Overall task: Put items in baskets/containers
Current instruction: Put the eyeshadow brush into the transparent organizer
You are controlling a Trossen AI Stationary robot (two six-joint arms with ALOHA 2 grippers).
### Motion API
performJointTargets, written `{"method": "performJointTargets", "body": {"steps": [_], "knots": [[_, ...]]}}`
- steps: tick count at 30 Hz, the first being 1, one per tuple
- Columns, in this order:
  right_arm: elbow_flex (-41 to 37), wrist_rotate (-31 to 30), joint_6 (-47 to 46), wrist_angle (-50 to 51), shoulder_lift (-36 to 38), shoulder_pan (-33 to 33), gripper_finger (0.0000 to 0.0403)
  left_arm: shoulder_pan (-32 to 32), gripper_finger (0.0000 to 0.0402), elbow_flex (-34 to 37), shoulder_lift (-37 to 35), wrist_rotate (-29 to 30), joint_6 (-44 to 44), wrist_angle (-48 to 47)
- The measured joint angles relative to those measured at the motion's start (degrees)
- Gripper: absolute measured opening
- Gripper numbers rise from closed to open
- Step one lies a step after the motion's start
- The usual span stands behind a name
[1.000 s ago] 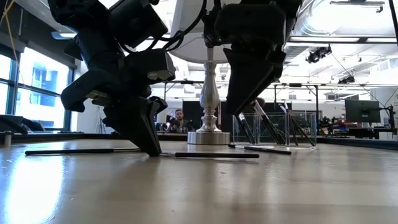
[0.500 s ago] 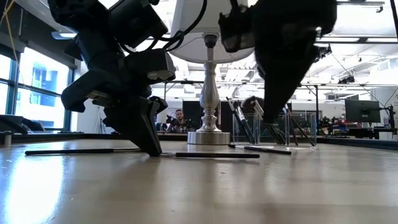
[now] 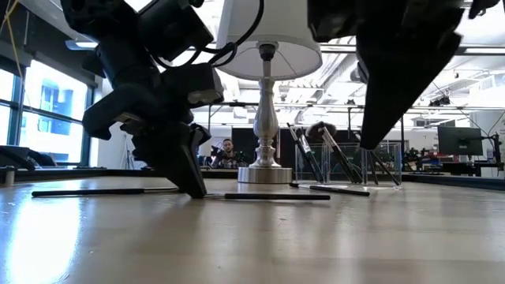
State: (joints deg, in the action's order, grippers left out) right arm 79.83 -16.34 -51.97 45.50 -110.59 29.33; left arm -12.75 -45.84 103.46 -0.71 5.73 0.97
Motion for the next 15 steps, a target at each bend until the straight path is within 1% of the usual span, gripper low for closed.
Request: {"method": "performJointTargets", "body": {"steps": [4, 7, 12, 15], "knots": [[0.0, -3.1, -3.4, 0.1, 0.0, 1.2, 0.0006, 0.0, 0.0, -0.4, 0.2, -0.1, 3.8, 0.6], [0.0, -4.9, -3.7, 0.2, 0.0, 1.8, 0.0003, 0.0, 0.0, -2.1, 0.3, -0.1, 7.8, -0.9], [0.0, -5.5, -3.7, 0.9, 0.0, 2.5, 0.0004, 0.0, 0.0, -6.4, 0.5, -0.8, 11.2, -4.7], [-0.1, -9.0, -3.8, 1.4, 0.0, 3.5, 0.0002, 0.1, 0.0, -9.0, 0.7, -0.9, 12.0, -8.2]]}}
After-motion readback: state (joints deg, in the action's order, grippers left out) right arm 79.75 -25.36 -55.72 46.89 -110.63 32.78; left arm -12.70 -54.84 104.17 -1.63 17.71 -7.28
